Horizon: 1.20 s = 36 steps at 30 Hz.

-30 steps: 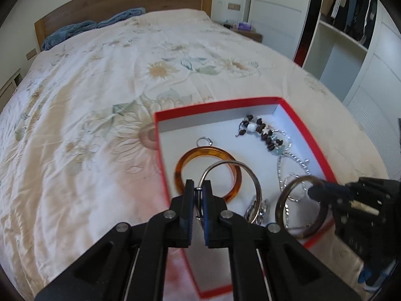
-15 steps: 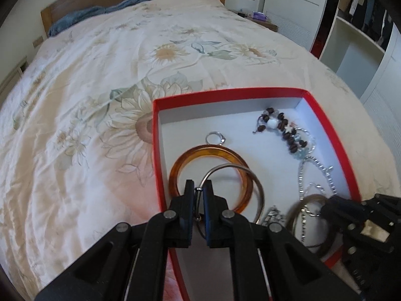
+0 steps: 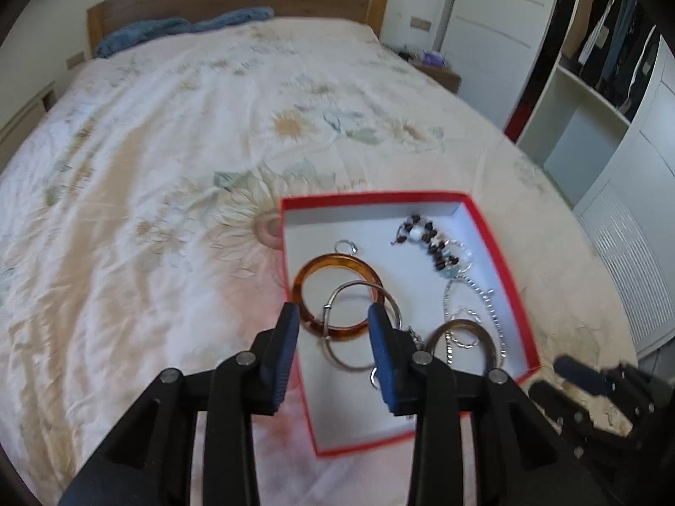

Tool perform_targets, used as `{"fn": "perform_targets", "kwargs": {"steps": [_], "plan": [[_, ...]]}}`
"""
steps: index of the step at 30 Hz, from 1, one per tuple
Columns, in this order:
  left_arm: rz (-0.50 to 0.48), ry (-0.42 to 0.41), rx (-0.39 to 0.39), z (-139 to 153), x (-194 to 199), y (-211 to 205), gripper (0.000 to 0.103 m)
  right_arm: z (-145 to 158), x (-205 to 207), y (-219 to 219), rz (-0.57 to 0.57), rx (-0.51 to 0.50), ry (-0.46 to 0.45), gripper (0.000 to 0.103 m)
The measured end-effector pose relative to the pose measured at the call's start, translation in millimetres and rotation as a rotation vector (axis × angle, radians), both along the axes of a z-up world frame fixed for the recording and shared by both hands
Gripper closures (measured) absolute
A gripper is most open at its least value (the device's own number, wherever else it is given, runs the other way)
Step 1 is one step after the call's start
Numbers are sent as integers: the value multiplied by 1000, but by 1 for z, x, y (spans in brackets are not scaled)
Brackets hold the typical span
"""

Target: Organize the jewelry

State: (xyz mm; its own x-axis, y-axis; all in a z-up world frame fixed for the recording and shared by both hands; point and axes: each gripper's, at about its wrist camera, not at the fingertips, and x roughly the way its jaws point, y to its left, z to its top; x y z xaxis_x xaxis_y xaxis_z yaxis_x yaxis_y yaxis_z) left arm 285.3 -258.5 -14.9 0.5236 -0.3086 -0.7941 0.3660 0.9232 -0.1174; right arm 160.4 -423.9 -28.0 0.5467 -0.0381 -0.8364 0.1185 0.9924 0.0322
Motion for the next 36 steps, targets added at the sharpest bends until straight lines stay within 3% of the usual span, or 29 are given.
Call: {"fn": "perform_targets", "kwargs": {"steps": [10, 18, 28, 32, 36], "plan": [[60, -144, -20, 75, -99, 54, 71, 71, -93, 45, -36, 14, -114, 55], [93, -204, -66, 108, -189, 97, 71, 120, -173, 91, 4, -18, -216, 44], [111, -246, -64, 135, -260, 131, 71, 146, -239, 118, 11, -48, -300, 40], [137, -267, -46, 141, -279, 142, 61, 151, -253, 129, 26, -56, -321, 40], [159, -289, -40, 147, -294, 149, 60, 158, -264, 137, 38, -68, -348, 36]]}}
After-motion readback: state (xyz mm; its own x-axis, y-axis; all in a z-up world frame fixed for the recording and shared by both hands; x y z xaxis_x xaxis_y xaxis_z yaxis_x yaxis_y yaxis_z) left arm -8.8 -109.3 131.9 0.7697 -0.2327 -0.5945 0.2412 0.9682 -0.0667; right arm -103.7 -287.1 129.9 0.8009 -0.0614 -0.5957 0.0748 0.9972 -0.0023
